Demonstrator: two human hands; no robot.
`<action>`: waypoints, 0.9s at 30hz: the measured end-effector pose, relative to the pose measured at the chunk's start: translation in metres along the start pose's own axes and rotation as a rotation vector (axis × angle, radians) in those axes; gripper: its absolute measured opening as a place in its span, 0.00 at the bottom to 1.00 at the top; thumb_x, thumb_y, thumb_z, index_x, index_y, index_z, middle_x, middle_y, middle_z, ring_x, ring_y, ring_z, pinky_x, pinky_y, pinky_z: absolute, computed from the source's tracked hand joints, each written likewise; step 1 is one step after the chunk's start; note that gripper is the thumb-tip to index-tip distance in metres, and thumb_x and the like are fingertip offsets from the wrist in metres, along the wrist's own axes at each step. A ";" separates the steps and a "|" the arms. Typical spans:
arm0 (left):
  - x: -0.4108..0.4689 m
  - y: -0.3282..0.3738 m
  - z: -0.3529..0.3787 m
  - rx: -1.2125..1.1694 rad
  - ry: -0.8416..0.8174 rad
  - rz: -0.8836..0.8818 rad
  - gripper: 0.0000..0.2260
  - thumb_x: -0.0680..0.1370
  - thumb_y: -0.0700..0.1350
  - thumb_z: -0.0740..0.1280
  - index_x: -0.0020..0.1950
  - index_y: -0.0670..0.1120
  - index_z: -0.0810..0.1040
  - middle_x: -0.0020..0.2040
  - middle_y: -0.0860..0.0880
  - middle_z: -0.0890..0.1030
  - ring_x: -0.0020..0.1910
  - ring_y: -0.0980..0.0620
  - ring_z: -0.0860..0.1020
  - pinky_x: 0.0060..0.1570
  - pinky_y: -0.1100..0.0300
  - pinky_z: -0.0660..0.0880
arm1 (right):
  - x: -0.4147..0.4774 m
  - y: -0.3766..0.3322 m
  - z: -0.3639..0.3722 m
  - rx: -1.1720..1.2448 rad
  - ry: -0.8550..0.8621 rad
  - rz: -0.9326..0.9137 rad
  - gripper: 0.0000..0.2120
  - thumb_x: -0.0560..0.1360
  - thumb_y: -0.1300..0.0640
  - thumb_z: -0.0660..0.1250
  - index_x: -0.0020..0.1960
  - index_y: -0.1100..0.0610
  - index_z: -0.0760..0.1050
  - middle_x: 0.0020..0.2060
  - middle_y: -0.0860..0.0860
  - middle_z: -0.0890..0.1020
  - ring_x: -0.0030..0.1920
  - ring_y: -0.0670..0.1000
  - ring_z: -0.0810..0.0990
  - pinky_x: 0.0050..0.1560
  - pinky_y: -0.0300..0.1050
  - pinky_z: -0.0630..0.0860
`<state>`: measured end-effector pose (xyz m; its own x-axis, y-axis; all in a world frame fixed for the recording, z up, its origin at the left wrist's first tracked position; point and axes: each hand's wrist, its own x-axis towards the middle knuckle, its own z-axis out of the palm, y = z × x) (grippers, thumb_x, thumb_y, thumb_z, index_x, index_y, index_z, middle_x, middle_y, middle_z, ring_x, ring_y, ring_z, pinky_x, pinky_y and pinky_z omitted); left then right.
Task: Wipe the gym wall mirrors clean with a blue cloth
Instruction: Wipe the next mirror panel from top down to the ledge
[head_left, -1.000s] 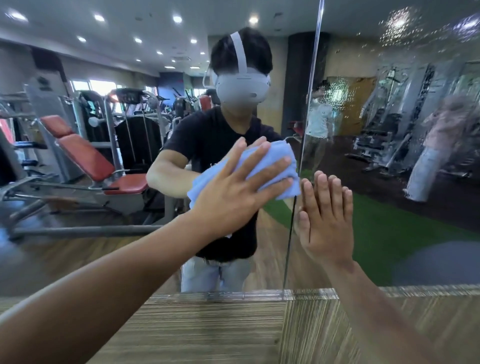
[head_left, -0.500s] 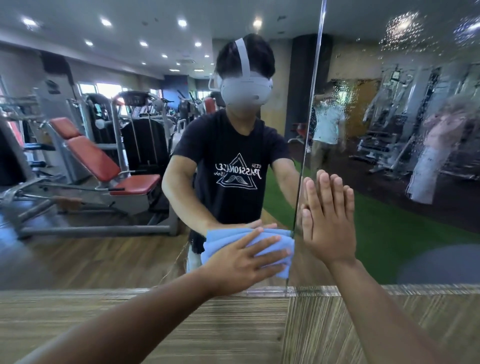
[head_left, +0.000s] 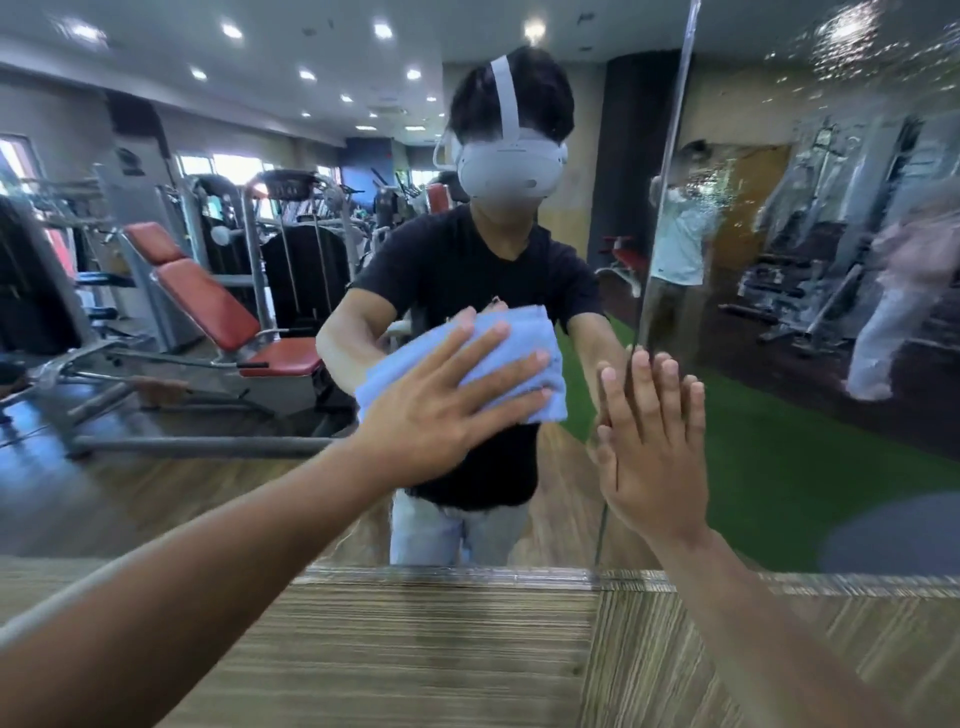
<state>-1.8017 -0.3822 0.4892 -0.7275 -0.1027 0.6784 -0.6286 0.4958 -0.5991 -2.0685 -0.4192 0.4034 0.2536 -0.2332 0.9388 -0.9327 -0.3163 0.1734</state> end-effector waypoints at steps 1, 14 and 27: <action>-0.015 0.010 0.007 -0.015 -0.018 0.015 0.17 0.85 0.36 0.58 0.71 0.48 0.78 0.73 0.45 0.73 0.72 0.36 0.70 0.71 0.35 0.65 | 0.000 -0.001 0.003 -0.004 0.013 0.004 0.30 0.84 0.54 0.53 0.84 0.55 0.51 0.83 0.56 0.52 0.83 0.59 0.50 0.80 0.64 0.51; -0.053 -0.013 -0.005 0.050 -0.208 0.194 0.18 0.87 0.41 0.53 0.75 0.50 0.71 0.79 0.46 0.65 0.76 0.36 0.64 0.74 0.30 0.54 | -0.003 0.004 0.013 -0.032 0.059 -0.007 0.28 0.86 0.51 0.50 0.84 0.54 0.50 0.84 0.54 0.47 0.83 0.57 0.47 0.82 0.61 0.47; -0.114 0.049 0.026 -0.019 -0.273 0.106 0.21 0.86 0.39 0.49 0.76 0.51 0.68 0.77 0.50 0.67 0.75 0.39 0.65 0.78 0.40 0.53 | -0.003 0.001 0.009 -0.008 0.031 0.009 0.28 0.86 0.52 0.50 0.84 0.55 0.49 0.84 0.54 0.47 0.83 0.58 0.47 0.81 0.63 0.48</action>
<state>-1.7568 -0.3685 0.3709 -0.8375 -0.2767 0.4711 -0.5418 0.5321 -0.6507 -2.0679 -0.4266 0.3982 0.2373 -0.2071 0.9491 -0.9370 -0.3067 0.1673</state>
